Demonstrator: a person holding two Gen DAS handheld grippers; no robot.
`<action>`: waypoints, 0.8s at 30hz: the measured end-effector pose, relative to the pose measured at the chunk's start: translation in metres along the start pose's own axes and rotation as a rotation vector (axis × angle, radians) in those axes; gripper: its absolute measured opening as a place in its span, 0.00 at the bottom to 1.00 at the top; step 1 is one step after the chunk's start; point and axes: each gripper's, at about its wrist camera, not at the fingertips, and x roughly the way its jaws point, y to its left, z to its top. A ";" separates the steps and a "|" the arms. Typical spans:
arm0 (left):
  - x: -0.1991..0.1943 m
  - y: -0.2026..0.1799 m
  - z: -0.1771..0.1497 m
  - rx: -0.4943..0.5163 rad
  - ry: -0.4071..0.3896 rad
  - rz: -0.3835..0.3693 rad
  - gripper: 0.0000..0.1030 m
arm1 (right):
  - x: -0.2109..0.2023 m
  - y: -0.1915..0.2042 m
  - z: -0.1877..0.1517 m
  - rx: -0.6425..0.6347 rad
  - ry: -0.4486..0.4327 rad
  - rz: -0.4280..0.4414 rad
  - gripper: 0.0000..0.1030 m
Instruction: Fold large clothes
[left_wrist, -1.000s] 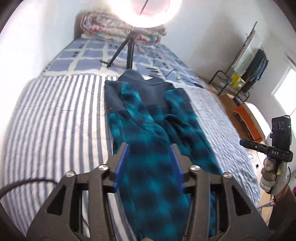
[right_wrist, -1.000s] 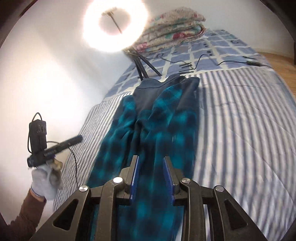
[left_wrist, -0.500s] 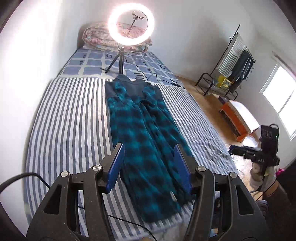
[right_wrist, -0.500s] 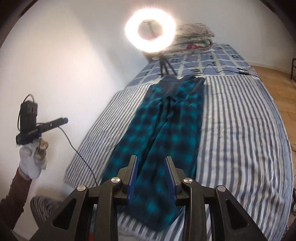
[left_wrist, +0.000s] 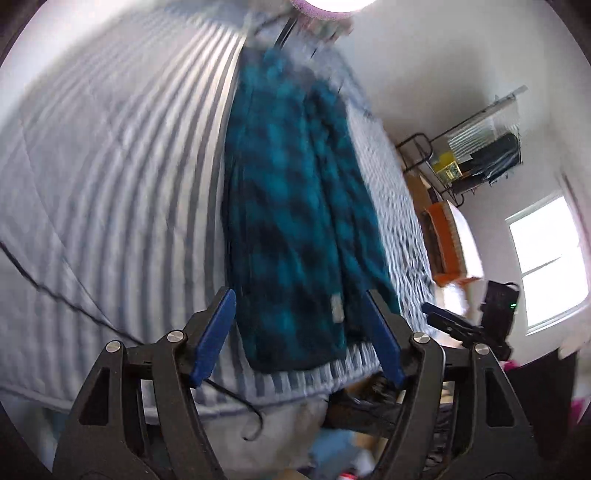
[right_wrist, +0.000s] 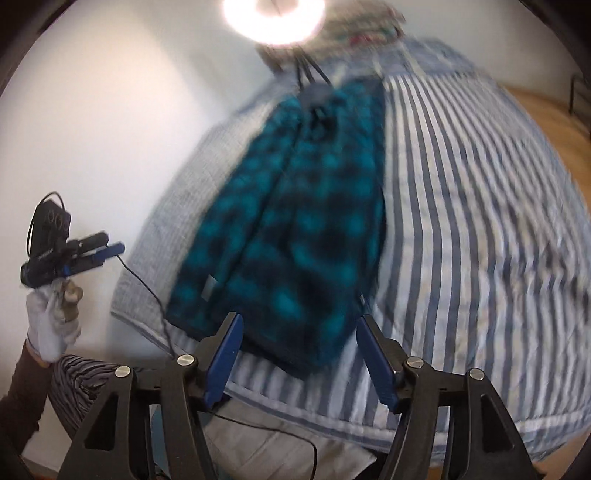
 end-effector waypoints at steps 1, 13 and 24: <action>0.014 0.011 -0.003 -0.051 0.038 -0.017 0.70 | 0.007 -0.006 -0.002 0.019 0.014 0.000 0.73; 0.064 0.054 -0.024 -0.210 0.152 -0.056 0.70 | 0.070 -0.056 -0.016 0.231 0.135 0.175 0.75; 0.081 0.027 -0.038 -0.124 0.202 -0.043 0.53 | 0.089 -0.048 -0.010 0.236 0.150 0.255 0.68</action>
